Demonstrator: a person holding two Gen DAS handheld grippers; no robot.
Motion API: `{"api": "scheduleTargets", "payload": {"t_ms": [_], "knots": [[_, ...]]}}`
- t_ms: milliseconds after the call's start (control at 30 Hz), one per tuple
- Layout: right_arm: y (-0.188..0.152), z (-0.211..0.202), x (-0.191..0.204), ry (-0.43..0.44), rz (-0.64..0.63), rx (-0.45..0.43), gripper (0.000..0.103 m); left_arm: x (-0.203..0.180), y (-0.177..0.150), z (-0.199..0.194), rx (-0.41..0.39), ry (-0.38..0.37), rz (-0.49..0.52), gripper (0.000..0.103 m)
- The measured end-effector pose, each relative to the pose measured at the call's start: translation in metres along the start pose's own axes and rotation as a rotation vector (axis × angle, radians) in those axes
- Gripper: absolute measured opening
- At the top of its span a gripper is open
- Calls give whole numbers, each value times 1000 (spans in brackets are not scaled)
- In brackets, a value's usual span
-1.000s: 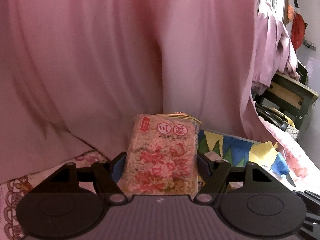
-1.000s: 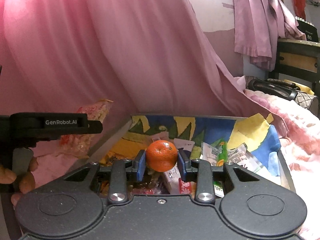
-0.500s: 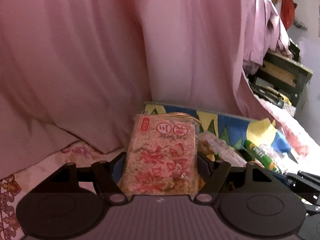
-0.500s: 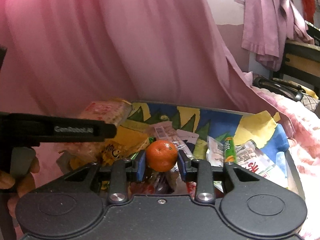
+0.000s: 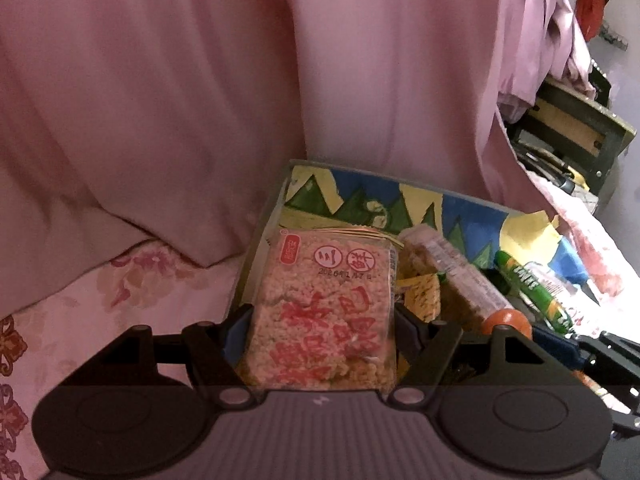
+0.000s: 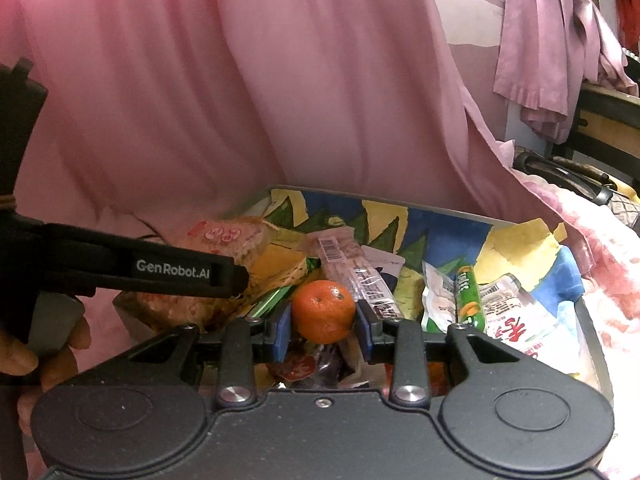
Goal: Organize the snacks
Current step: 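Open left tool releasing the cracker packet in tray while right tool releases the orange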
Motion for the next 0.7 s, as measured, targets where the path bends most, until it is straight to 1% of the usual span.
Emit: {"api": "scheduleTargets", "payload": {"t_ms": [367, 500, 633, 700], "knots": [[1, -2, 1, 4, 1, -2, 39, 1, 1, 2, 40, -5, -17, 79], [4, -7, 1, 0, -4, -15, 43, 1, 6, -4, 25, 4, -16, 80], [11, -19, -1, -11, -6, -41, 52, 3, 16, -14, 1, 9, -31, 82], [15, -24, -5, -18, 11, -49, 53, 3, 20, -20, -13, 15, -35, 83]]}}
Point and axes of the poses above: each gripper's, at about its wrist camera, not at the fingertips, and z roughly the way its jaws point, x to its left, y to its top, the point moved 2 cm from there along z, roughly the way its jaws point, and after that the axes turned 9 degrees about -x, right-handed, at the moved point
